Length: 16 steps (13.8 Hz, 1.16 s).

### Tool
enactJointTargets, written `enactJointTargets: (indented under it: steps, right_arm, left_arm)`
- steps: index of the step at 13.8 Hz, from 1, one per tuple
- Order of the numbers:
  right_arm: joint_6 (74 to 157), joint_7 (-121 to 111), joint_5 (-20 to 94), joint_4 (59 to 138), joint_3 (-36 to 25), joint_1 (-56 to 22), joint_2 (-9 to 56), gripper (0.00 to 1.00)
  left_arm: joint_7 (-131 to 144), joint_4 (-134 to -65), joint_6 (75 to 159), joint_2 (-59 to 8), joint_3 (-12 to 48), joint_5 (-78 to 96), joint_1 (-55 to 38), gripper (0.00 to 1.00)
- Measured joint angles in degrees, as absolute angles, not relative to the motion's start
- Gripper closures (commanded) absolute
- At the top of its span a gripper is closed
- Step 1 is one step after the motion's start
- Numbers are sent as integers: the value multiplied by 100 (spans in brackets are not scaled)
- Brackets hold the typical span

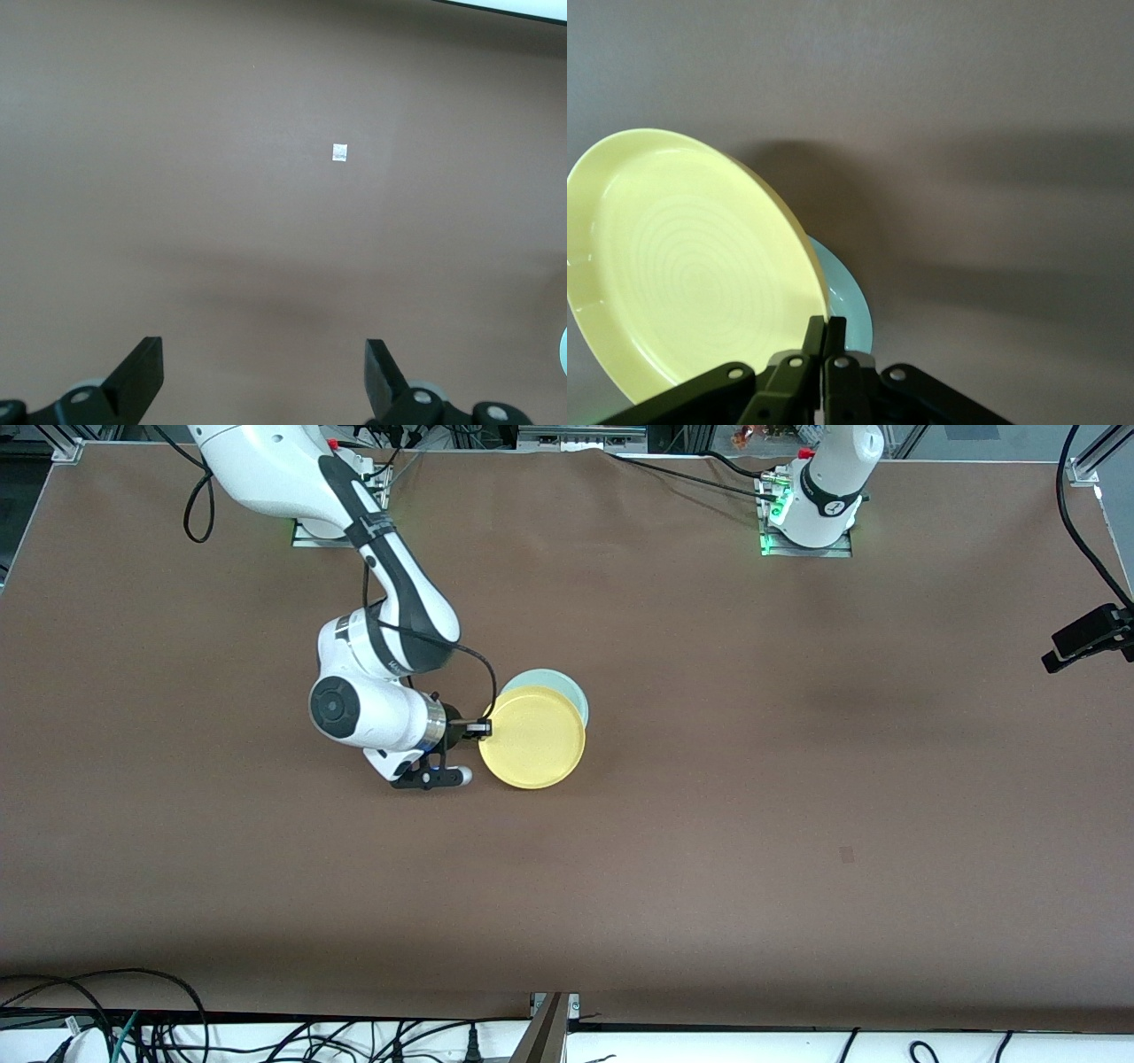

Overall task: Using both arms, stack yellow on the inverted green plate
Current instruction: 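Lift and carry the yellow plate with the right gripper toward the green plate, then lower the yellow plate onto the green plate and open the right gripper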

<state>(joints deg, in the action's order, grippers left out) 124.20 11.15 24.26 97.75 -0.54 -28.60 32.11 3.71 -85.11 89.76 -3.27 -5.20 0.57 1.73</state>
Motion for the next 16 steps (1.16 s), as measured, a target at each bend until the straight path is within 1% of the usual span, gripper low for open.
enactJointTargets:
  steps: [2, 4, 7, 10, 11, 12, 16]
  right_arm:
    - [12965, 1115, 2336, 10440, -52, -3012, 2889, 100]
    - [13286, 1087, 2325, 11025, 21, -3041, 2596, 100]
    - [13619, 1064, 2314, 11283, 108, -3092, 2535, 100]
    - [13713, 1054, 2313, 11377, 124, -3214, 2571, 100]
    - [13773, 1051, 2313, 11393, 125, -3253, 2583, 96]
    - [13820, 1051, 2313, 11408, 127, -3297, 2597, 1]
    - [13896, 1049, 2313, 11386, 125, -3374, 2545, 0]
  left_arm:
    - [371, -8510, 8978, -328, -521, 57, 174, 0]
    - [372, -8510, 8979, -329, -523, 57, 175, 0]
    - [372, -8510, 8981, -329, -523, 57, 176, 0]
    - [372, -8510, 8982, -329, -524, 57, 179, 0]
    - [372, -8510, 8982, -329, -524, 57, 185, 0]
    - [372, -8510, 8982, -329, -524, 57, 200, 0]
    - [372, -8510, 8985, -329, -524, 57, 257, 0]
